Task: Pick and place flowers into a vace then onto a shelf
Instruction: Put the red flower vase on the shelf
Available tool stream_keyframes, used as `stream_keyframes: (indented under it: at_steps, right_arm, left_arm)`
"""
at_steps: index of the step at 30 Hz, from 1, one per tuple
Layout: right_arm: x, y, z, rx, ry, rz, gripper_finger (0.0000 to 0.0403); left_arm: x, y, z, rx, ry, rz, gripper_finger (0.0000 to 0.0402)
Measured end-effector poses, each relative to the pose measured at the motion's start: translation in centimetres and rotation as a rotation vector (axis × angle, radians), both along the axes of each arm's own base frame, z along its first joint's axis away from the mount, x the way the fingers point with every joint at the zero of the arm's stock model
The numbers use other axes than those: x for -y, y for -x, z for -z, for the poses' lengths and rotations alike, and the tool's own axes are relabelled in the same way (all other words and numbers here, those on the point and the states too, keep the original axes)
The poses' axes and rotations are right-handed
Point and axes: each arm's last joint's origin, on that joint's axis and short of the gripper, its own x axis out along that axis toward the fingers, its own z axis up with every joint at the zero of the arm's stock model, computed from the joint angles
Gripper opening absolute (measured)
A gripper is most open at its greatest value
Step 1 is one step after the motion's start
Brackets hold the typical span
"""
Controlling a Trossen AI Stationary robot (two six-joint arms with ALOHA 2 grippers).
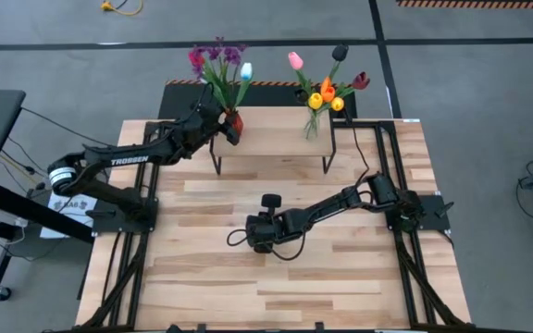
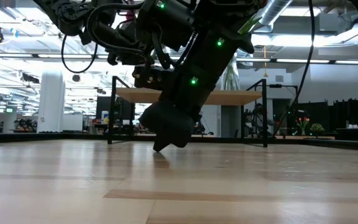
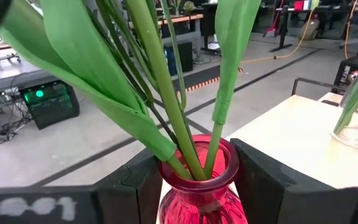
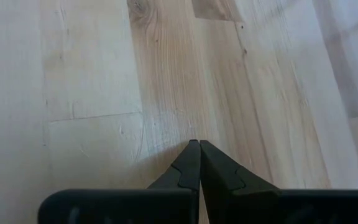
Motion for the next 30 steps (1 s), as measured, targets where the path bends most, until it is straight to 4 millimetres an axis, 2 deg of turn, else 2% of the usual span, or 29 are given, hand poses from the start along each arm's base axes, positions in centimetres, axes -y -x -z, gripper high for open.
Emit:
stream_keyframes:
  at_steps: [9, 17, 30]
  right_arm:
    - [0.0, 0.0, 0.02, 0.0, -0.001, 0.002, 0.0]
    - [-0.01, 0.0, 0.04, 0.0, -0.001, 0.002, 0.0]
    - [0.0, -0.01, 0.05, 0.001, -0.002, 0.002, 0.0]
  left_arm:
    - [0.01, -0.01, 0.0, 0.002, 0.002, 0.0, 0.0155]
    - [0.07, -0.02, 0.07, 0.002, 0.014, 0.019, 0.0181]
    - [0.89, -0.45, 0.1, -0.005, 0.01, -0.01, 0.0184]
